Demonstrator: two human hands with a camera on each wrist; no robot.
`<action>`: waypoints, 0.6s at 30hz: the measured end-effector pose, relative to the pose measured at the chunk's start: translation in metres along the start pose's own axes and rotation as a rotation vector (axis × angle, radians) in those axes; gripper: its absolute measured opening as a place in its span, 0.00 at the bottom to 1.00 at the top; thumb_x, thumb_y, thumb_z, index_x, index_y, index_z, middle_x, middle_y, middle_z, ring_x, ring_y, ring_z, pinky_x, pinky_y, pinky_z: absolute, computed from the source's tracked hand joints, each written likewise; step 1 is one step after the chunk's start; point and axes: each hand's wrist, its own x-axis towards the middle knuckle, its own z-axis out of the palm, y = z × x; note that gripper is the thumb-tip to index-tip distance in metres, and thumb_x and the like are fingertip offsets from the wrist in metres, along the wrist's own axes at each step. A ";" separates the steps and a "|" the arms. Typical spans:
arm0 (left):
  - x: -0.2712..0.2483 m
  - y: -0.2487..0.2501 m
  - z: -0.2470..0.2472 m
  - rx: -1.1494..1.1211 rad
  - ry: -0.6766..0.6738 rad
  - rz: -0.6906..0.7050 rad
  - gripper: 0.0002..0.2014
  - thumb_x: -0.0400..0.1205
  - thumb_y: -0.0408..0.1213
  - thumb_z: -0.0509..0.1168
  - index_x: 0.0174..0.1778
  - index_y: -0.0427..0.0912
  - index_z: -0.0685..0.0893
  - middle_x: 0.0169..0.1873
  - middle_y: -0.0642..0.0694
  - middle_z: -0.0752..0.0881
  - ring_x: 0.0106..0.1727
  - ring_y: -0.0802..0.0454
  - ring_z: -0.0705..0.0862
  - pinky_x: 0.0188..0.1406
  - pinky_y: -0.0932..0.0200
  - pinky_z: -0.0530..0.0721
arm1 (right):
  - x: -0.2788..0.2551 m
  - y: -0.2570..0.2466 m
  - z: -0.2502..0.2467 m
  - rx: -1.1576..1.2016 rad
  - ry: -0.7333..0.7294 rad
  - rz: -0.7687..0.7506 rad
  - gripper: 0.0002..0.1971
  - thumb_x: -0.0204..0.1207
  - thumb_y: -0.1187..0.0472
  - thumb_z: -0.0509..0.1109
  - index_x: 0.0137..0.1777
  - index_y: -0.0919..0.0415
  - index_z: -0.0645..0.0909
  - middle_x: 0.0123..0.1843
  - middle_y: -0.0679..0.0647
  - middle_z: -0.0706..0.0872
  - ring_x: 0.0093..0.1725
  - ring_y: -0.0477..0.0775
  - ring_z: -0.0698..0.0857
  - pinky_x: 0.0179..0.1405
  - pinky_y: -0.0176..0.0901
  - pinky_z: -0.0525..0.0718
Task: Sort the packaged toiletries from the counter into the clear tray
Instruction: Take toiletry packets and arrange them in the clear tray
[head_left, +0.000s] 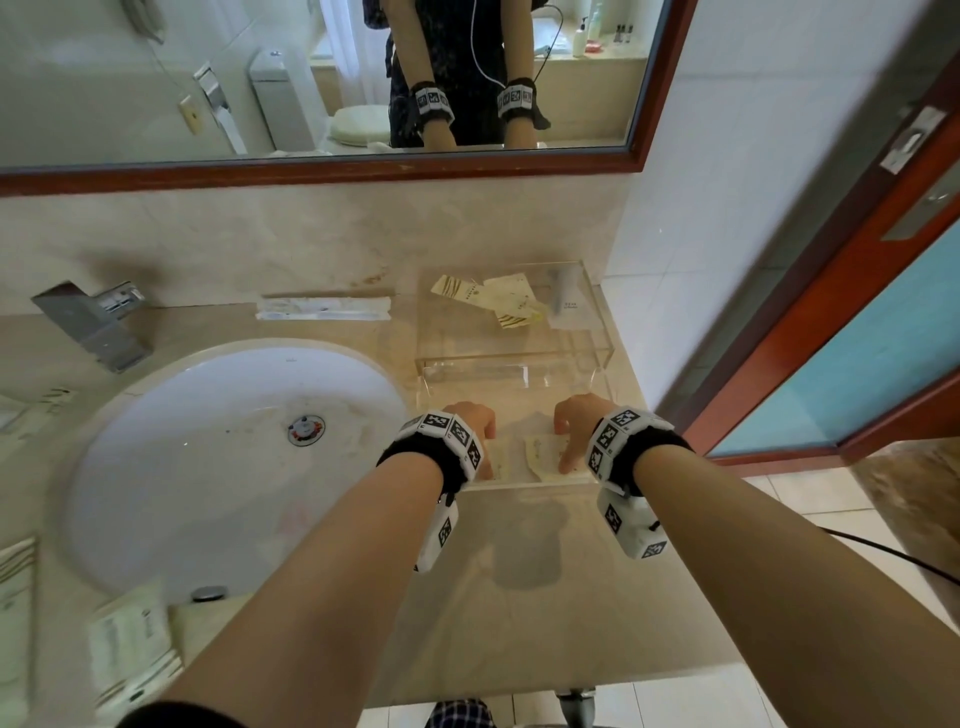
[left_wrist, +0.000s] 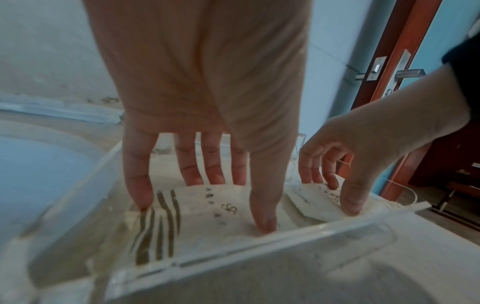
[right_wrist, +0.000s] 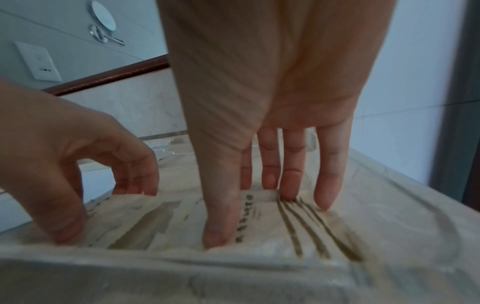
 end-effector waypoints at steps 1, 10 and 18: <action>0.000 -0.002 0.002 0.030 0.008 0.012 0.19 0.80 0.35 0.66 0.67 0.34 0.78 0.57 0.36 0.83 0.56 0.41 0.84 0.51 0.56 0.79 | -0.005 -0.001 -0.002 -0.006 -0.006 0.005 0.30 0.38 0.53 0.86 0.45 0.53 0.86 0.42 0.51 0.87 0.37 0.55 0.89 0.37 0.53 0.90; -0.005 0.002 0.003 0.060 0.055 -0.027 0.09 0.77 0.35 0.68 0.37 0.48 0.74 0.37 0.46 0.73 0.35 0.50 0.75 0.34 0.62 0.72 | -0.056 -0.013 -0.018 0.064 0.093 -0.041 0.27 0.57 0.59 0.84 0.58 0.59 0.84 0.58 0.55 0.85 0.50 0.58 0.88 0.48 0.48 0.89; -0.012 0.001 0.009 0.042 0.185 0.030 0.28 0.70 0.48 0.76 0.65 0.50 0.76 0.66 0.46 0.74 0.68 0.43 0.74 0.58 0.49 0.77 | -0.065 -0.020 -0.028 0.189 0.106 -0.082 0.27 0.66 0.54 0.81 0.65 0.59 0.80 0.65 0.58 0.83 0.63 0.60 0.83 0.57 0.49 0.81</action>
